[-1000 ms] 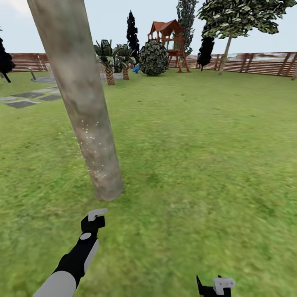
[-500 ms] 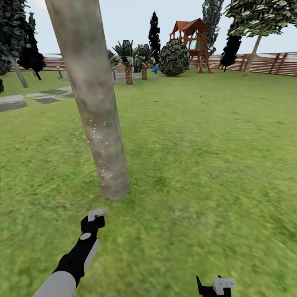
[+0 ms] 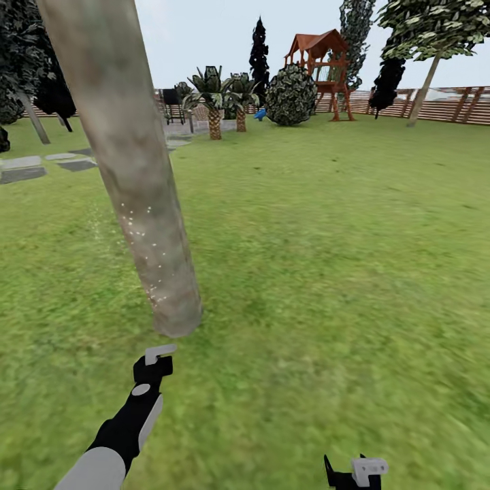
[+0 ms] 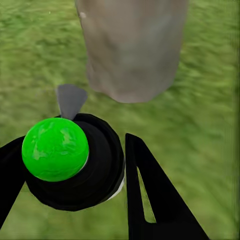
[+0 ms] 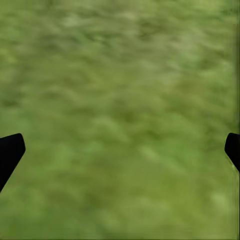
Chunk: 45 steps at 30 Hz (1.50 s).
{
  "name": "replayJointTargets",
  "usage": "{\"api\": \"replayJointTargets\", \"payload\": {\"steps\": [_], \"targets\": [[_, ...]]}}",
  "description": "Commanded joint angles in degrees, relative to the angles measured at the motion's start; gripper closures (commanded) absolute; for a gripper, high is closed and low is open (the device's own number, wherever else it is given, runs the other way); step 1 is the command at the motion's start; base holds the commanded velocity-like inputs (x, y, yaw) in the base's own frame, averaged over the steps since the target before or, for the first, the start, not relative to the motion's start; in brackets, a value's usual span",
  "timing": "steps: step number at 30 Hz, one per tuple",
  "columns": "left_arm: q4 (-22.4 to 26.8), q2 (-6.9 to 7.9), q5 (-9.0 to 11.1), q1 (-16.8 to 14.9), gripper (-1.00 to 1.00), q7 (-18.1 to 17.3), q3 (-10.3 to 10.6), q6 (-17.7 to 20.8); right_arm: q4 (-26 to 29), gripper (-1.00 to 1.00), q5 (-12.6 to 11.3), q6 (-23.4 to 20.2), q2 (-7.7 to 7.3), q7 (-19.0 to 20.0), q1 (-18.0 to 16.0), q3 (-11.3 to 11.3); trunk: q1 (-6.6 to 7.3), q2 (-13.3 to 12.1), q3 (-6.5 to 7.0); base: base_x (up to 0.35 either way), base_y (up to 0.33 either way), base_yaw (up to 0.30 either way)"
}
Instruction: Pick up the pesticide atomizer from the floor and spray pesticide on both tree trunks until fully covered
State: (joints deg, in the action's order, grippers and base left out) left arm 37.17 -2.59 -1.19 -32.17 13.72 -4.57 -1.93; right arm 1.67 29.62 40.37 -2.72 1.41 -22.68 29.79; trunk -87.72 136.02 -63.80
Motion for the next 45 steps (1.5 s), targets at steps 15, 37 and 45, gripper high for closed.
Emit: {"api": "replayJointTargets", "payload": {"steps": [15,37,45], "targets": [[0.01,0.01,0.03,0.0,1.0,0.01,0.0,-0.03,0.0,-1.0,0.0,-0.02,0.0,0.0,0.0,0.0,0.0,0.0,0.0,0.076,-0.268,0.237],[0.01,0.04,0.04,0.0,1.0,-0.13,0.0,0.05,0.0,-1.0,0.0,0.02,0.0,0.0,0.0,0.0,0.0,0.0,0.0,0.072,-0.268,0.138],[-0.05,0.04,-0.01,0.0,1.0,-0.26,0.09,0.09,0.0,-1.0,0.0,-0.02,0.0,0.0,0.0,0.0,0.0,0.0,0.0,0.071,-0.268,0.277]]}}
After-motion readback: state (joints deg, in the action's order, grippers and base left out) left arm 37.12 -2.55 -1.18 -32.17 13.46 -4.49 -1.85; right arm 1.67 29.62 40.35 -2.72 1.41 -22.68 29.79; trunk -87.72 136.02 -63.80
